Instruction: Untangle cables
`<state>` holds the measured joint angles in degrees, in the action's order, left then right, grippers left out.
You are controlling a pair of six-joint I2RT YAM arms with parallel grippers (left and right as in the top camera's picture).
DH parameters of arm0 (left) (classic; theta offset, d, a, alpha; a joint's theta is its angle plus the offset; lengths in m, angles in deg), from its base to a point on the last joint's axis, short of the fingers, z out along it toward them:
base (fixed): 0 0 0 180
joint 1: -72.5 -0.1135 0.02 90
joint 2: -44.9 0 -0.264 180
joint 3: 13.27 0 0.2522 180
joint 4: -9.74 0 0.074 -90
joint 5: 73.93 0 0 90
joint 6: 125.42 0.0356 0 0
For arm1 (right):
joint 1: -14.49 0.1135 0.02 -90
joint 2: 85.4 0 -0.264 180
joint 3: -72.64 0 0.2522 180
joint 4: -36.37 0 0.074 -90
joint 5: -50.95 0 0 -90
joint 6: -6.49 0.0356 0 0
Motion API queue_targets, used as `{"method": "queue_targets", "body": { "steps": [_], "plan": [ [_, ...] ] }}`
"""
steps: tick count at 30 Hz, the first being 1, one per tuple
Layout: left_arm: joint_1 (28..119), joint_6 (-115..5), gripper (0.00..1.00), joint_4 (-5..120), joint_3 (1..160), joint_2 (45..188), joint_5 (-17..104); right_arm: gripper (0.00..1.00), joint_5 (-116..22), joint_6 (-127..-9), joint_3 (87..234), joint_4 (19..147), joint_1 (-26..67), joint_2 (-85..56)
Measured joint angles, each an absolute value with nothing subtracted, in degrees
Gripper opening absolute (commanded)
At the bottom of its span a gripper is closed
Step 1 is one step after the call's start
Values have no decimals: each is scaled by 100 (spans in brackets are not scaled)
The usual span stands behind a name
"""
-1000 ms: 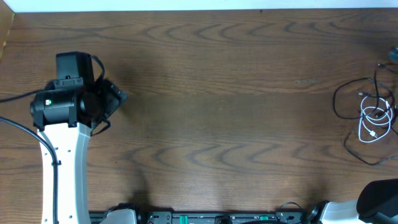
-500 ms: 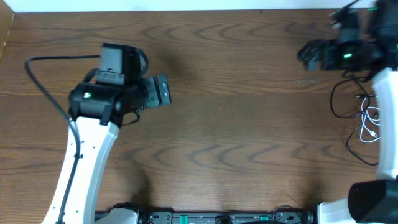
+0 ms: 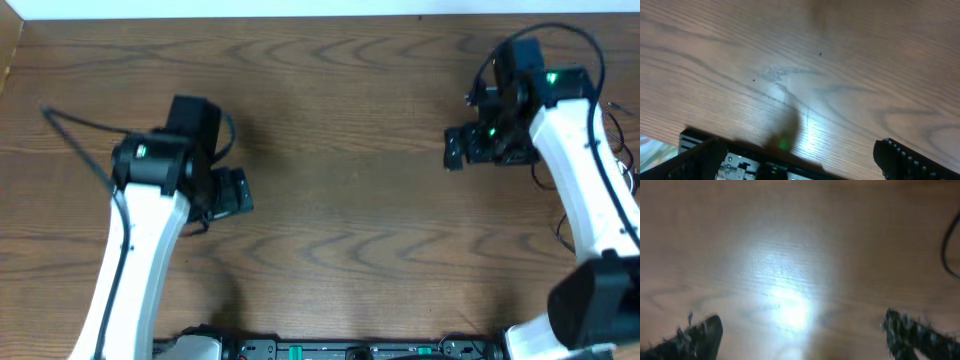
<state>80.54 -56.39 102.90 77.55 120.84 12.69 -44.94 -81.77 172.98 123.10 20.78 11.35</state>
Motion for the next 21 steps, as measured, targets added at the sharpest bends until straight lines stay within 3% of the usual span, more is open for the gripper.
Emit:
{"method": "queue_targets", "body": {
  "steps": [12, 21],
  "plan": [
    [8051, -5663, 98, 8203, 5385, 8246, 1285, 99, -4252, -7939, 14090, 9512, 2187, -2577],
    [8051, -5663, 98, 8194, 5051, 6676, 1285, 99, -4175, -7934, 13539, 9687, 2187, -4220]
  ]
}}
